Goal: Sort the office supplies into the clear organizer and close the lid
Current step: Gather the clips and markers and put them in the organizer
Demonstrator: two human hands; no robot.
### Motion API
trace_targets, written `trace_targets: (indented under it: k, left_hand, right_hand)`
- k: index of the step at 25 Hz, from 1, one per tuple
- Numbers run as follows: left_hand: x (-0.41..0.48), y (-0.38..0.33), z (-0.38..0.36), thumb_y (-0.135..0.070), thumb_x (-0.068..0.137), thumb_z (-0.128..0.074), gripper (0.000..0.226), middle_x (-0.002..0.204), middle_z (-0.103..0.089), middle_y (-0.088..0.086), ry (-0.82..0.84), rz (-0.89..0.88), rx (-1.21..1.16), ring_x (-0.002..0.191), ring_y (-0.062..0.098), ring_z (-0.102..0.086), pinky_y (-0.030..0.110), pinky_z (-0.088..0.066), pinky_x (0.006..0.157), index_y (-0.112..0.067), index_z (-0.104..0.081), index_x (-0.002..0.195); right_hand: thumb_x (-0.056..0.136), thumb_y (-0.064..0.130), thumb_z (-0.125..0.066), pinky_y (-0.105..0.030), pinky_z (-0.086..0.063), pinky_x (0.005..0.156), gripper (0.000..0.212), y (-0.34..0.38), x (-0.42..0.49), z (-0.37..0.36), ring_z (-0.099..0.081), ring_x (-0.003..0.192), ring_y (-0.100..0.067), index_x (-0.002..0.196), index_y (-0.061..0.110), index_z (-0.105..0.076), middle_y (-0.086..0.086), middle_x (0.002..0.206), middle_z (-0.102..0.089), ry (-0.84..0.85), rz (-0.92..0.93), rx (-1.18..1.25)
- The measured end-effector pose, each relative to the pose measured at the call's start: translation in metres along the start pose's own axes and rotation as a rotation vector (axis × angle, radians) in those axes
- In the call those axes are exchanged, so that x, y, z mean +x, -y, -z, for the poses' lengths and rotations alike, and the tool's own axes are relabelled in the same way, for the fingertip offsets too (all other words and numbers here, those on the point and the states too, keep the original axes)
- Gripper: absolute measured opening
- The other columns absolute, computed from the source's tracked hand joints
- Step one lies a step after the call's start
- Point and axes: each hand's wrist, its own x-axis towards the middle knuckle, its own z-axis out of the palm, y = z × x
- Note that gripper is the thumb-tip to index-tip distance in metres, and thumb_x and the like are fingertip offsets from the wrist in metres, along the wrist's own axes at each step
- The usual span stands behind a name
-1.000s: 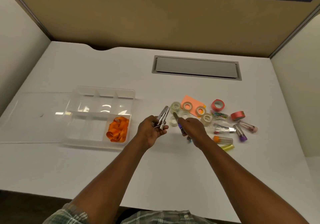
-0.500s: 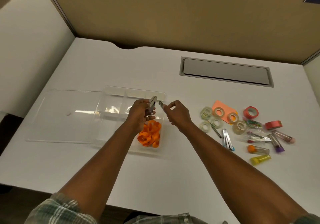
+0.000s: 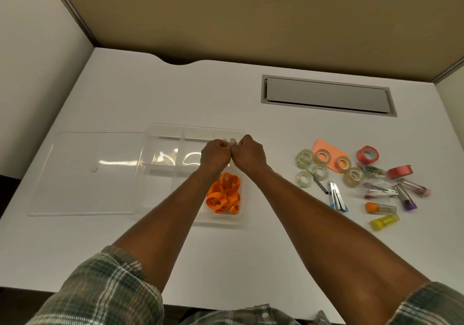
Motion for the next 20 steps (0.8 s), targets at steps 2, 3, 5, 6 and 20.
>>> trace_targets:
  k: [2,3,5,6,20]
  left_hand:
    - [0.000,0.003,0.000,-0.008,0.091,-0.051,0.026,0.111,-0.069,0.008,-0.012,-0.028,0.052,0.101,0.023,-0.063,0.037,-0.053,0.088,-0.010,-0.072,0.106]
    - [0.001,0.004,0.000,-0.007,0.091,-0.051,0.027,0.112,-0.069,0.007,-0.009,-0.034,0.058,0.101,0.022,-0.063,0.037,-0.053,0.087,-0.010,-0.072,0.107]
    - [0.002,0.005,0.001,-0.004,0.090,-0.050,0.030,0.114,-0.070,0.005,0.009,-0.038,0.058,0.101,0.021,-0.063,0.035,-0.053,0.086,-0.012,-0.073,0.108]
    - [0.003,0.006,0.001,-0.003,0.090,-0.050,0.030,0.114,-0.071,0.005,0.018,-0.041,0.063,0.100,0.020,-0.063,0.035,-0.053,0.086,-0.013,-0.073,0.107]
    - [-0.009,0.022,-0.009,-0.012,0.085,-0.068,0.039,0.127,-0.066,0.011,0.071,-0.108,0.255,0.097,0.028,-0.070,0.033,-0.055,0.081,-0.008,-0.065,0.124]
  right_hand:
    - [0.099,0.040,-0.052,-0.030,-0.039,0.066,0.041,0.001,0.000,-0.003,-0.066,0.101,-0.032,0.119,0.005,-0.057,-0.014,0.112,-0.069,-0.003,0.007,-0.003]
    - [0.098,0.040,-0.053,-0.028,-0.038,0.062,0.041,0.002,0.000,-0.004,-0.066,0.101,-0.032,0.119,0.005,-0.057,-0.014,0.111,-0.069,-0.007,0.014,-0.006]
    - [0.098,0.036,-0.055,-0.025,-0.034,0.055,0.036,0.002,-0.001,-0.005,-0.068,0.097,-0.031,0.117,0.005,-0.059,-0.013,0.108,-0.070,-0.018,0.040,-0.040]
    - [0.098,0.032,-0.055,-0.024,-0.033,0.053,0.032,0.003,-0.001,-0.005,-0.068,0.094,-0.029,0.115,0.005,-0.060,-0.012,0.106,-0.071,-0.021,0.061,-0.070]
    - [0.086,0.008,-0.061,-0.033,-0.049,0.078,0.023,-0.025,-0.024,-0.001,-0.066,0.097,-0.028,0.107,0.009,-0.071,-0.011,0.106,-0.071,0.053,0.225,-0.168]
